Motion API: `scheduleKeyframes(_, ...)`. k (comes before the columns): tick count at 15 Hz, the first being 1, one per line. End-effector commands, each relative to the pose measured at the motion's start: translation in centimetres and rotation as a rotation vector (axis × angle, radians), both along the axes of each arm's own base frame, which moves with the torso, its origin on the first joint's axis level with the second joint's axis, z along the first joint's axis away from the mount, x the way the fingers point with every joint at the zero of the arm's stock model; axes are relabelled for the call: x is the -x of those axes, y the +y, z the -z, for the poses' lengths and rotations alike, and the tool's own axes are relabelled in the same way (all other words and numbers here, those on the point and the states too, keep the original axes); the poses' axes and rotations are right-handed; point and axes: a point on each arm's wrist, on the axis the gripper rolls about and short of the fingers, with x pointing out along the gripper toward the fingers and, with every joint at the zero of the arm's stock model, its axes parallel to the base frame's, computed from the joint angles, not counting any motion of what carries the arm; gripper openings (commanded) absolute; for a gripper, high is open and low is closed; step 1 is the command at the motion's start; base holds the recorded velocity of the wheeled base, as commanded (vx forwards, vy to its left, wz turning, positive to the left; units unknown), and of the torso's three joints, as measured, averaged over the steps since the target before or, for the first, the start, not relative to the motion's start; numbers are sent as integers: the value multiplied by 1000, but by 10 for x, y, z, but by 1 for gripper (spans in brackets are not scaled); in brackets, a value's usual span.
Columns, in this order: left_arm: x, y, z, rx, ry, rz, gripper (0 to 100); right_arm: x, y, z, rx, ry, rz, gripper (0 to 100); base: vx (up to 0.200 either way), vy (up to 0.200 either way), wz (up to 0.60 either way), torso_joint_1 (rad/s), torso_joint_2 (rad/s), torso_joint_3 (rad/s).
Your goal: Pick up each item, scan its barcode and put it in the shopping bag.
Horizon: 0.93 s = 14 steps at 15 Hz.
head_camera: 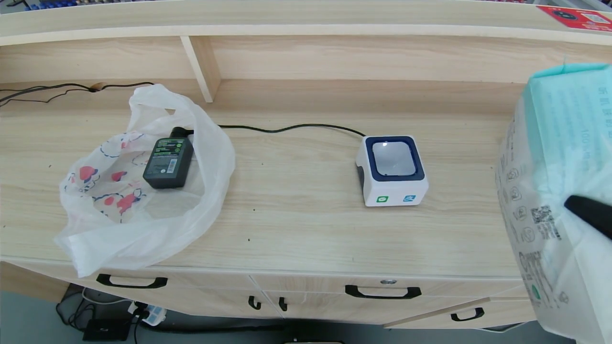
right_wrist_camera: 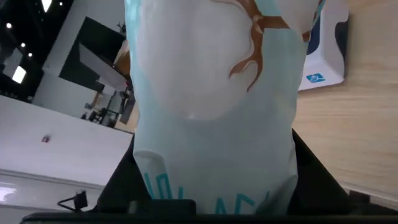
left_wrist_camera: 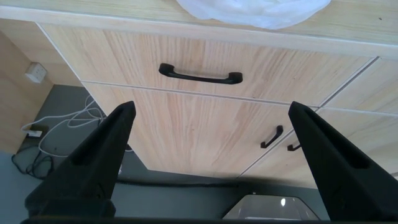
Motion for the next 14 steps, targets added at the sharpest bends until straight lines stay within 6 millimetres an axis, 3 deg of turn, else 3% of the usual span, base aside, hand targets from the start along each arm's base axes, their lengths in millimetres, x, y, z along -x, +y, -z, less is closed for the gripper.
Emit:
scheduleKeyframes(1,0,0,0,0,-1,0,100,14,0,-6,-137,59,-149,0,0,0,0,0,0,0)
scheduleKeyframes(4,0,0,0,-1,-1,0,100,23,10,-23,-333,172,-435,0,0,0,0,0,0,0)
scheduleKeyframes(7,0,0,0,0,-1,-2,100,24,18,-31,-484,232,-580,0,0,0,0,0,0,0)
scheduleKeyframes(14,0,0,0,0,-1,-2,100,-24,74,-35,-476,347,-609,0,0,0,0,0,0,0)
